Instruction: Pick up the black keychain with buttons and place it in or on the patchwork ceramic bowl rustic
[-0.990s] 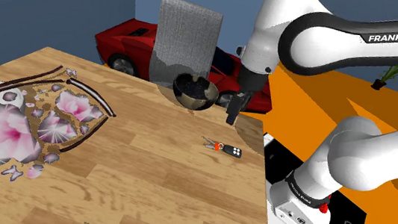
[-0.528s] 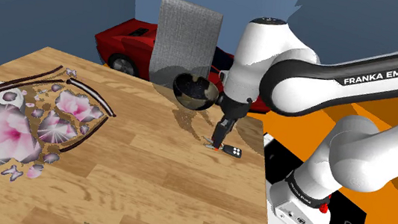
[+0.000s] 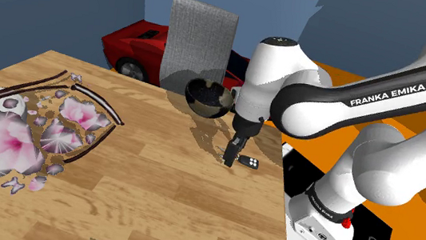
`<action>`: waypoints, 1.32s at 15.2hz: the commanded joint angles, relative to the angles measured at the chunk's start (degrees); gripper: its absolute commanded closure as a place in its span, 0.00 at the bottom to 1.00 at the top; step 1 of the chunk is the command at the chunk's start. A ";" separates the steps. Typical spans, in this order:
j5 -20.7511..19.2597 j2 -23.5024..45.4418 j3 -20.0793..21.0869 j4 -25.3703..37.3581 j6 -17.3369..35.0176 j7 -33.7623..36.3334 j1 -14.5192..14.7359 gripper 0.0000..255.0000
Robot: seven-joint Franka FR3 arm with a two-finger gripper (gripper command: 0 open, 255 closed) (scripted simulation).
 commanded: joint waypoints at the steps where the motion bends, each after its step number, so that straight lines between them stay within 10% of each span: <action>1: 0.05 0.11 0.06 -0.11 0.24 0.01 0.02 0.00; 5: 0.05 0.10 0.05 -0.10 0.22 0.01 0.02 0.00; 6: 0.05 0.10 0.05 -0.10 0.22 0.01 0.02 1.00; 20: -0.56 -3.07 -1.04 1.95 -4.97 0.09 0.10 1.00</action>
